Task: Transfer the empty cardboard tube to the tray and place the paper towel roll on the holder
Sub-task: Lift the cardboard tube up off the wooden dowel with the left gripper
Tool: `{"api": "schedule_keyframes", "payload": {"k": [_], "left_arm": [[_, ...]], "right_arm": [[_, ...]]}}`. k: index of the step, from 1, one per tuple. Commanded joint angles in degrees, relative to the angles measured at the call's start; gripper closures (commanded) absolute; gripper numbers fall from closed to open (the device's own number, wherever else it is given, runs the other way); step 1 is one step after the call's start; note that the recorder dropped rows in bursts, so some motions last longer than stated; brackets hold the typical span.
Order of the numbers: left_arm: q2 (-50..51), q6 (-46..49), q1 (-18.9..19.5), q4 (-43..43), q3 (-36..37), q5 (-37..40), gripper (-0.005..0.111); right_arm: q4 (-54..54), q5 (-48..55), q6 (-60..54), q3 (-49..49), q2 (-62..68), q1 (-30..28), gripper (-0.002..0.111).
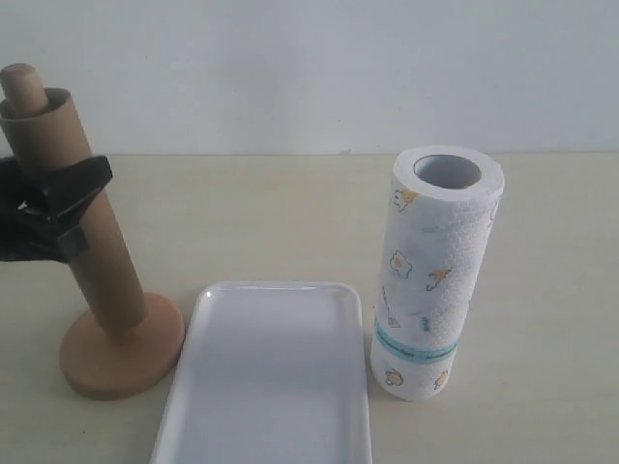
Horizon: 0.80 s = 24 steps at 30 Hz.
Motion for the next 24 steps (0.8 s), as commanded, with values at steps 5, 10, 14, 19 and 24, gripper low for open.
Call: {"api": "schedule_keyframes", "payload": {"k": [5,10,14,19,24], "left_arm": [[-13.4,-5.8,-0.3,0.8,-7.2,16.8,0.103],[-21.6,-10.5,-0.3,3.8,-16.2,28.7,0.103],[-25.9,-17.5,-0.3,10.3,-24.8,34.3,0.103],[-27.2,-31.3,-0.3,20.9,-34.5,34.0,0.103],[-27.2,-50.9,-0.3,38.6,-41.7,29.3,0.103]], "right_arm": [[-0.3,-0.2,0.0,0.0,-0.3,-0.1,0.1],[-0.3,-0.2,0.0,0.0,-0.3,-0.1,0.1],[-0.3,-0.2,0.0,0.0,-0.3,-0.1,0.1],[-0.3,-0.2,0.0,0.0,-0.3,-0.1,0.1],[-0.3,-0.2,0.0,0.0,-0.3,-0.1,0.1]]}}
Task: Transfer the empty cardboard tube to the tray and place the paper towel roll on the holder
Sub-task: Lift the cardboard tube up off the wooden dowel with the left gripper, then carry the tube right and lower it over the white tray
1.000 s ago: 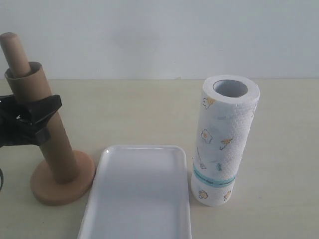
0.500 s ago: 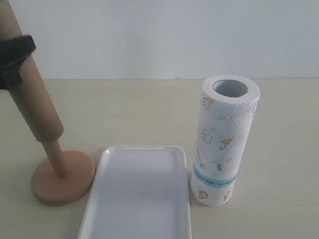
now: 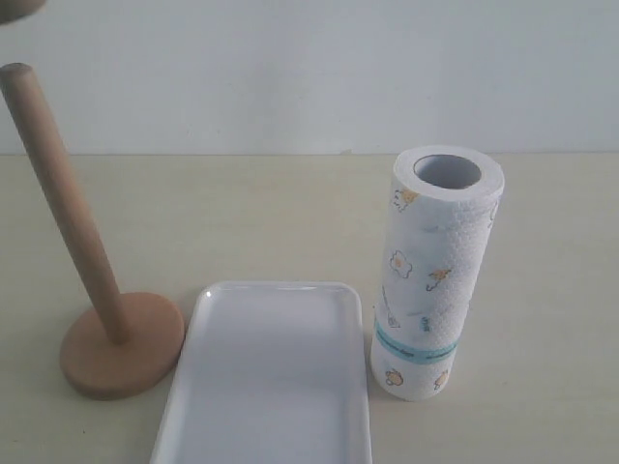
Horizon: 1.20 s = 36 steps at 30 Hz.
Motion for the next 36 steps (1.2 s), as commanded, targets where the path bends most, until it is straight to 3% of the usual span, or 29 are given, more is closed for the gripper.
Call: {"api": "schedule_keyframes", "payload": {"k": [1,4,12,16,19,23,29,32,36], "left_arm": [[-0.3,-20.7,-0.3,20.3,-6.3,-6.9,0.103],[-0.3,-32.7,-0.3,31.7,-8.8,-13.8,0.103],[0.0,-56.5,-0.3,51.7,-9.2,-24.8,0.103],[0.0,-61.8,-0.6,54.9,-6.5,-28.8,0.103],[-0.6,-63.2,-3.2,55.4,-1.9,-28.6,0.103],[-0.6,-66.5,-8.8,56.0,6.8,-23.4,0.103],[0.8,-69.7,-22.4,55.7,19.3,-2.5,0.103],[3.7,-69.7,-28.0,51.5,21.0,5.9,0.103],[11.6,-69.7,-32.7,47.5,19.9,14.0,0.103]], "right_arm": [[-0.3,-0.2,0.0,0.0,-0.3,-0.1,0.1],[-0.3,-0.2,0.0,0.0,-0.3,-0.1,0.1],[-0.3,-0.2,0.0,0.0,-0.3,-0.1,0.1],[-0.3,-0.2,0.0,0.0,-0.3,-0.1,0.1],[-0.3,-0.2,0.0,0.0,-0.3,-0.1,0.1],[-0.3,-0.2,0.0,0.0,-0.3,-0.1,0.1],[-0.3,-0.2,0.0,0.0,-0.3,-0.1,0.1],[-0.3,-0.2,0.0,0.0,-0.3,-0.1,0.1],[-0.3,-0.2,0.0,0.0,-0.3,-0.1,0.1]]}}
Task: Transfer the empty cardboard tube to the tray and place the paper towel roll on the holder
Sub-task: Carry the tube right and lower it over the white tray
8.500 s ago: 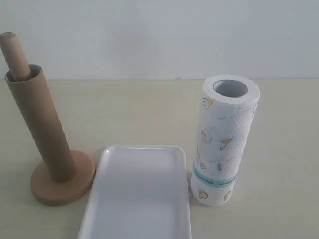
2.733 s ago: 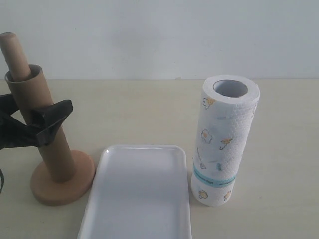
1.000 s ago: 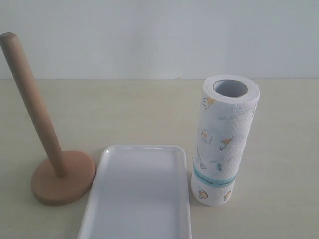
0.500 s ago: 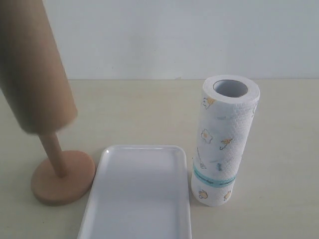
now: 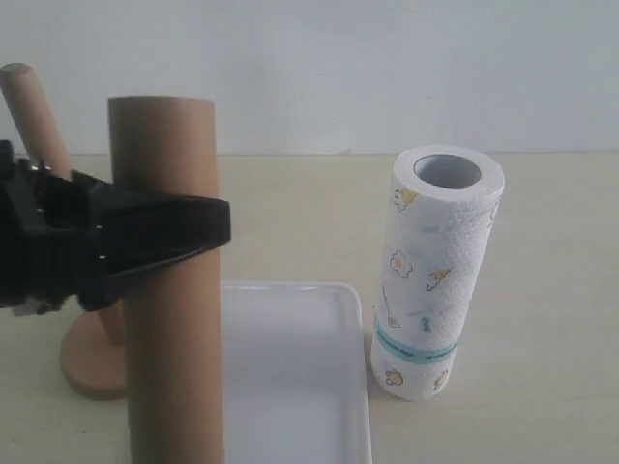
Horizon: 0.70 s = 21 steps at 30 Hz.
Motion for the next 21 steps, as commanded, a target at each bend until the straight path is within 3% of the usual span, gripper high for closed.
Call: {"api": "schedule_keyframes", "payload": {"k": [1,6,11,21], "left_arm": [[8.9,-0.7,-4.6,-5.2,-1.4,10.8,0.103],[18.4,-0.7,-4.8,-8.3,-5.7,13.4,0.103],[25.0,-0.7,-4.8,-9.0,-9.9,20.7,0.103],[34.6,-0.7,-1.7,-12.3,-12.2,12.9,0.103]], "right_arm": [[-0.3,-0.2,0.0,0.0,-0.3,-0.1,0.1],[-0.3,-0.2,0.0,0.0,-0.3,-0.1,0.1],[-0.3,-0.2,0.0,0.0,-0.3,-0.1,0.1],[-0.3,-0.2,0.0,0.0,-0.3,-0.1,0.1]]}}
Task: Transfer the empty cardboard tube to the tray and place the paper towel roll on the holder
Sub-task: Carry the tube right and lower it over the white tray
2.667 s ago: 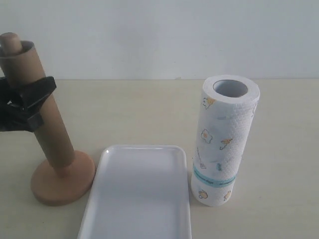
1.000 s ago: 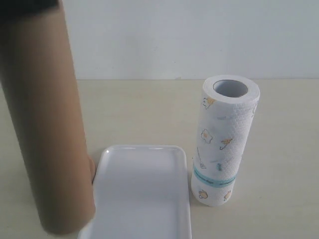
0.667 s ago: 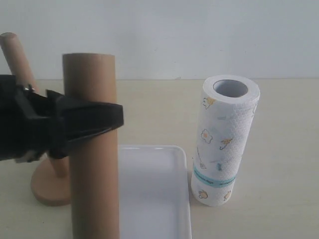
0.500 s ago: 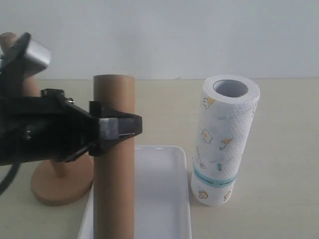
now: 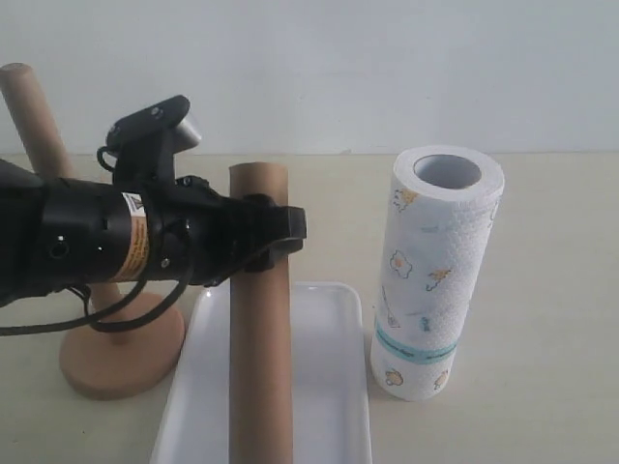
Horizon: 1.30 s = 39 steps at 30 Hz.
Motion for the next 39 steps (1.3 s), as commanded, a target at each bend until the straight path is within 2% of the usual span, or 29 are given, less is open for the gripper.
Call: {"api": "schedule_keyframes", "payload": {"k": [1,10,18,34,37,39], "left_arm": [[3.3,-0.5,2.0,-3.2,-0.3,-4.9,0.103],[3.9,-0.5,6.7,-6.5,-0.3,-14.4,0.103],[5.4,-0.5,6.7,-5.6,-0.3,-11.8,0.103],[7.4,-0.5,6.7,-5.6,-0.3,-13.7,0.102],[7.4,-0.5,6.7,-5.5,-0.3,-14.3,0.092],[7.4,-0.5,6.7,-5.5,-0.3,-14.3,0.079]], "right_arm": [[-0.3,-0.2,0.0,0.0,-0.3,-0.1,0.1],[-0.3,-0.2,0.0,0.0,-0.3,-0.1,0.1],[-0.3,-0.2,0.0,0.0,-0.3,-0.1,0.1],[-0.3,-0.2,0.0,0.0,-0.3,-0.1,0.1],[-0.3,-0.2,0.0,0.0,-0.3,-0.1,0.1],[-0.3,-0.2,0.0,0.0,-0.3,-0.1,0.1]]}}
